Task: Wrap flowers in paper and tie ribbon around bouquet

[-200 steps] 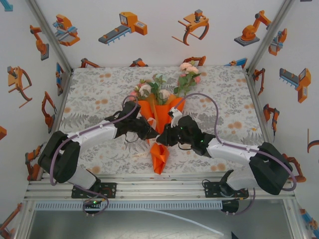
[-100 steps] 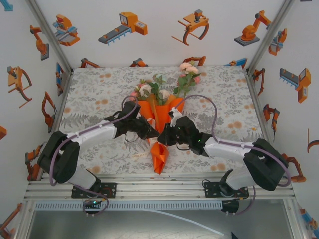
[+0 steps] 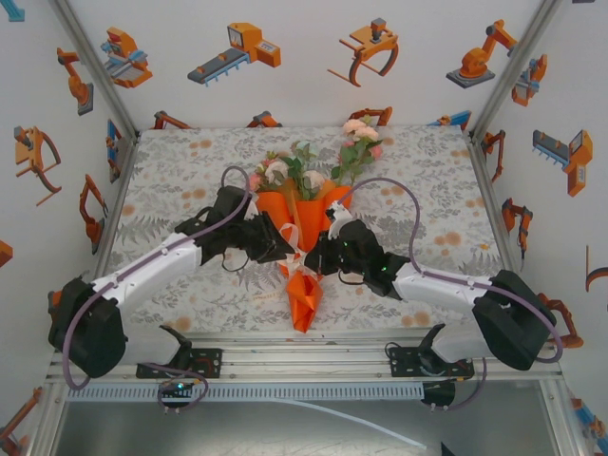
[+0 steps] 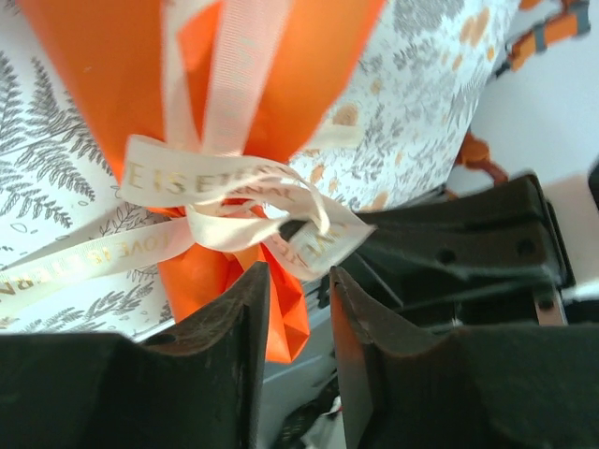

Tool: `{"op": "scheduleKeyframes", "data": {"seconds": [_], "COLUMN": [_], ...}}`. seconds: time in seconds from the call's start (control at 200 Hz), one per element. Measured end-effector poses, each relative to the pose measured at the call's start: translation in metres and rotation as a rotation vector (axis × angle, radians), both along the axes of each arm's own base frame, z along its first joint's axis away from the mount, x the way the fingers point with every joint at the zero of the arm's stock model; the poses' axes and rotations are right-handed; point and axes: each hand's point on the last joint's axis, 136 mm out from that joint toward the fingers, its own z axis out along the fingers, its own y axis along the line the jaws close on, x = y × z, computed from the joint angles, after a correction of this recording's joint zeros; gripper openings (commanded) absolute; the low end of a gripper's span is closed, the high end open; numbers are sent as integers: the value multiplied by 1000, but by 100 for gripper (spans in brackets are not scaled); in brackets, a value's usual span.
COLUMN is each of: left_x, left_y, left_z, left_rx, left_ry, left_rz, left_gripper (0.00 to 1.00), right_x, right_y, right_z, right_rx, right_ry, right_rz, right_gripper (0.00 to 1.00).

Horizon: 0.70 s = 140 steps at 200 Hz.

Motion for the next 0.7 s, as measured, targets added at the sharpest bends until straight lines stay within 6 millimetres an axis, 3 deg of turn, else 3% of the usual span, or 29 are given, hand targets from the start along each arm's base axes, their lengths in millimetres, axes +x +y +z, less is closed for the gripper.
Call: {"op": "scheduleKeyframes", "data": {"seconds": [0.13, 0.25, 0.486, 0.701], "left_x": [-13, -20, -14, -5], "left_y": [-17, -25, -26, -35], "left_z": [14, 11, -7, -9], "left_rx": [-32, 2, 107, 92], "left_ry": [-91, -156, -232, -256], "left_rz": [-141, -220, -251, -250], "left_gripper": [41, 43, 46, 46], "right_x": [0, 2, 4, 3], "right_y": [0, 2, 5, 6], "right_z": [0, 3, 10, 5], "right_rx": [-2, 3, 13, 4], "right_ry": [-2, -5, -12, -3], "right_rz": [1, 2, 6, 11], "right_gripper": [0, 0, 0, 0]}}
